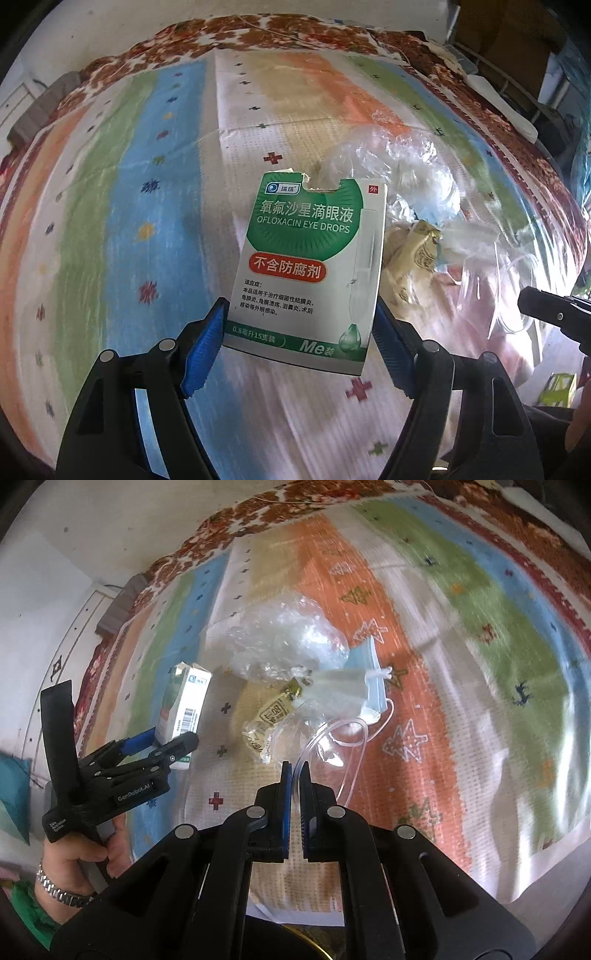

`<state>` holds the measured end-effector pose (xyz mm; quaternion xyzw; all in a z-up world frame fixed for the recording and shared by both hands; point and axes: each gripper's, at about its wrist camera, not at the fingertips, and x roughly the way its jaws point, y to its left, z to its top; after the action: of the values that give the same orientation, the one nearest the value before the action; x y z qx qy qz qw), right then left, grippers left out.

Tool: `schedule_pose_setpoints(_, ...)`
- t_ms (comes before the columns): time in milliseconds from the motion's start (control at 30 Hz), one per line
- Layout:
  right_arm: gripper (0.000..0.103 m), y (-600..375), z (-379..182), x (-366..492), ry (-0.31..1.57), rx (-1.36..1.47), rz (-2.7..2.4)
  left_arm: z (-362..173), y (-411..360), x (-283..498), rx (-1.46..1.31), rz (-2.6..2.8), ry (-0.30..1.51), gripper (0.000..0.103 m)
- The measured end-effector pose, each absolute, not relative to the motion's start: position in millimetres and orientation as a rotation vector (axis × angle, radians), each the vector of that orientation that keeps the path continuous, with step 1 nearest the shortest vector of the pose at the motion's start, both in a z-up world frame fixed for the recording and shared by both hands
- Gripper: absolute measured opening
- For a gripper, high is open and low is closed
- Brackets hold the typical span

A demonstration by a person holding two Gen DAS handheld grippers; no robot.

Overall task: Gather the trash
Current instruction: 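Carry the eye-drop box and clear cup over the bin with both tools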

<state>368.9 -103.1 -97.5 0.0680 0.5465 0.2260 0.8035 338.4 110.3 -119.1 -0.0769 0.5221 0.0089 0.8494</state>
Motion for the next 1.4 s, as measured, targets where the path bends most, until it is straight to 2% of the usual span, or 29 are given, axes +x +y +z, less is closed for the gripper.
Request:
schedule_pose_setpoints(767, 0.003, -75.9, -44.9, 302.5, 0.985, -0.146, 0.573, -50.3, 110.8, 258.8, -0.417, 0.044, 1.052, 0.075)
schedule_pose_setpoints(1000, 0.003, -74.4, -30.8, 281.0, 0.963, -0.141, 0.620, -23.2, 103.7, 231.7, -0.355, 0.105, 0.975, 0.075)
schedule_pose_setpoints(1400, 0.003, -77.6, 13.0, 221.9, 0.802, -0.167, 0.694, -1.1, 101.7, 195.6, -0.442, 0.060, 0.905, 0.075)
